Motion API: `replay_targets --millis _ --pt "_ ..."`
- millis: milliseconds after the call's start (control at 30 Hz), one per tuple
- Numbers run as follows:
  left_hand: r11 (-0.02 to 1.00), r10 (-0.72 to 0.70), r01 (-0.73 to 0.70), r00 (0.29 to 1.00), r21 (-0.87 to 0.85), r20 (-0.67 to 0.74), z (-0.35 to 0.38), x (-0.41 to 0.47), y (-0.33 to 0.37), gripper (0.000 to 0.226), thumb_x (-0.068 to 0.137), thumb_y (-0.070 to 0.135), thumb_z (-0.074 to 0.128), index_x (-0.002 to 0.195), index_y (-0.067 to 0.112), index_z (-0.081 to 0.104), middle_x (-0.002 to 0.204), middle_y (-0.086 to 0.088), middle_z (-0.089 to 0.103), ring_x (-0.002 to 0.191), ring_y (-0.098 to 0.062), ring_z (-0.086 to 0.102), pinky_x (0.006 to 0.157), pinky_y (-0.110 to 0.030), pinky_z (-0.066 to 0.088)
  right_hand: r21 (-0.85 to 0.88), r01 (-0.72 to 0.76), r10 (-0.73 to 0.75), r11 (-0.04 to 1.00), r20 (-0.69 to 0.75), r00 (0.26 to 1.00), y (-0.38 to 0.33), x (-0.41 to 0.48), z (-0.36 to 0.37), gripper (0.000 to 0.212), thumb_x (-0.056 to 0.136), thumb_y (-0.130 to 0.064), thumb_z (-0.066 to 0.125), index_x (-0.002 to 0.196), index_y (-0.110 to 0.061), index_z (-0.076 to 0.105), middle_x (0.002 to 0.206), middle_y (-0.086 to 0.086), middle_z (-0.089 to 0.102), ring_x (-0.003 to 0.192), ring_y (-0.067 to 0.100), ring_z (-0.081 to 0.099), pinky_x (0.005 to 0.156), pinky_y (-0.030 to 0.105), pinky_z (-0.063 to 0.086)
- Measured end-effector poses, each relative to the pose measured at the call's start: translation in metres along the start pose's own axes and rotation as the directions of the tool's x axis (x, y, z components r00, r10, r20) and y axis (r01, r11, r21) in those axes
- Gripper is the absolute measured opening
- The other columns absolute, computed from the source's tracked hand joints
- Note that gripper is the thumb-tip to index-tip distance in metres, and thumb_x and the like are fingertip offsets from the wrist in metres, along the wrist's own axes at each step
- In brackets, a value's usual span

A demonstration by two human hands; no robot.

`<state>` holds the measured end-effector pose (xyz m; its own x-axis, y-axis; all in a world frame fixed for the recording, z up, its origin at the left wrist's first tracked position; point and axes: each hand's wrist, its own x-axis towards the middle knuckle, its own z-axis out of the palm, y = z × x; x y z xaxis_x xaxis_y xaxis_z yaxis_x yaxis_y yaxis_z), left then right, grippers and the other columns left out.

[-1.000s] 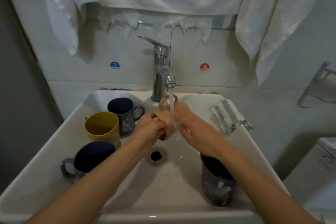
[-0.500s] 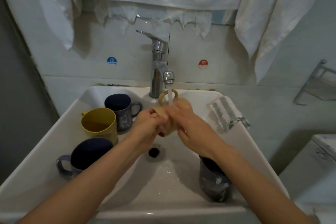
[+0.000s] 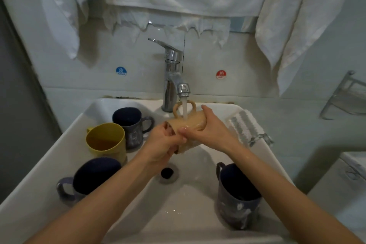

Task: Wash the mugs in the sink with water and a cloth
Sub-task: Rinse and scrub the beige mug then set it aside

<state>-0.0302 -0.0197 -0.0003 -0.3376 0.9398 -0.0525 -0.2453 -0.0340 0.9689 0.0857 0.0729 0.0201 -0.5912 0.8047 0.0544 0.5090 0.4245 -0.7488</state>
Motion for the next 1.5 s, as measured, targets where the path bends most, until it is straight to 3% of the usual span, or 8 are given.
replay_targets --millis 300,533,733,900,1067,1233,1400,1500 --pt "0.993 0.100 -0.101 0.995 0.057 0.018 0.001 0.003 -0.007 0.049 0.079 -0.014 0.058 0.107 0.026 0.051 0.109 -0.001 0.061 0.097 -0.016 0.061 0.071 -0.024 0.054 0.231 0.053 -0.012 0.972 -0.174 0.985 0.010 0.010 0.011 0.039 0.097 -0.035 0.045 0.134 -0.026 0.048 0.129 0.001 0.055 0.115 0.017 0.053 0.096 0.033 0.046" --pt "0.981 0.136 -0.144 0.988 0.133 0.068 0.004 0.000 -0.010 0.045 0.084 -0.001 0.059 0.126 0.012 0.048 0.119 -0.007 0.060 0.106 -0.018 0.061 0.084 -0.030 0.055 0.015 0.023 -0.021 1.000 -0.103 0.994 0.001 0.004 0.022 0.088 0.075 -0.052 0.068 0.144 -0.022 0.022 0.143 0.001 0.027 0.120 0.020 0.045 0.081 0.021 0.039" --pt "0.971 0.161 -0.174 0.983 0.163 0.087 0.003 -0.001 -0.009 0.044 0.082 -0.013 0.055 0.116 0.014 0.050 0.102 0.005 0.066 0.091 -0.009 0.065 0.077 -0.023 0.055 0.098 0.094 -0.069 0.991 -0.229 0.971 0.003 0.005 0.018 0.042 0.098 -0.032 0.040 0.139 -0.021 0.040 0.138 0.005 0.046 0.119 0.016 0.047 0.092 0.023 0.036" --pt "0.967 0.168 -0.180 0.982 0.178 0.081 0.004 -0.002 -0.011 0.046 0.085 0.007 0.062 0.126 0.013 0.045 0.114 -0.001 0.060 0.100 -0.013 0.062 0.076 -0.024 0.055 -0.011 0.044 -0.044 0.999 -0.109 0.993 0.000 0.000 0.021 0.082 0.080 -0.051 0.063 0.145 -0.022 0.022 0.145 -0.001 0.025 0.125 0.020 0.041 0.090 0.024 0.038" --pt "0.980 0.131 -0.143 0.987 0.138 0.089 0.002 0.000 -0.011 0.055 0.081 -0.009 0.058 0.127 0.016 0.041 0.116 -0.005 0.057 0.101 -0.019 0.061 0.076 -0.026 0.055 0.059 0.107 -0.091 0.992 -0.236 0.967 0.007 0.002 0.009 0.040 0.099 -0.030 0.041 0.138 -0.022 0.043 0.136 0.002 0.051 0.115 0.010 0.048 0.087 0.017 0.035" --pt "0.969 0.153 -0.170 0.982 0.178 0.108 0.004 -0.001 -0.013 0.052 0.082 0.012 0.065 0.129 0.011 0.044 0.122 -0.010 0.058 0.108 -0.020 0.060 0.091 -0.036 0.052 -0.009 0.057 -0.057 0.998 -0.117 0.992 0.001 -0.003 0.022 0.089 0.075 -0.052 0.068 0.145 -0.022 0.022 0.144 -0.001 0.024 0.125 0.020 0.039 0.092 0.026 0.043" --pt "0.986 0.146 -0.153 0.984 0.070 0.099 0.000 0.002 -0.008 0.049 0.078 -0.001 0.064 0.122 0.016 0.049 0.117 -0.010 0.059 0.106 -0.027 0.059 0.081 -0.032 0.055 0.138 0.142 -0.106 0.980 -0.237 0.966 0.008 0.004 0.005 0.035 0.096 -0.031 0.049 0.130 -0.028 0.053 0.129 -0.002 0.056 0.114 0.014 0.052 0.098 0.038 0.046" --pt "0.990 0.131 -0.136 0.987 0.046 0.096 -0.001 0.003 -0.009 0.061 0.079 -0.001 0.064 0.132 0.015 0.038 0.123 -0.009 0.053 0.106 -0.025 0.058 0.075 -0.027 0.055 0.164 0.146 -0.105 0.976 -0.234 0.967 0.011 0.004 0.001 0.033 0.099 -0.030 0.042 0.129 -0.031 0.055 0.128 -0.003 0.057 0.107 0.011 0.050 0.093 0.047 0.049"
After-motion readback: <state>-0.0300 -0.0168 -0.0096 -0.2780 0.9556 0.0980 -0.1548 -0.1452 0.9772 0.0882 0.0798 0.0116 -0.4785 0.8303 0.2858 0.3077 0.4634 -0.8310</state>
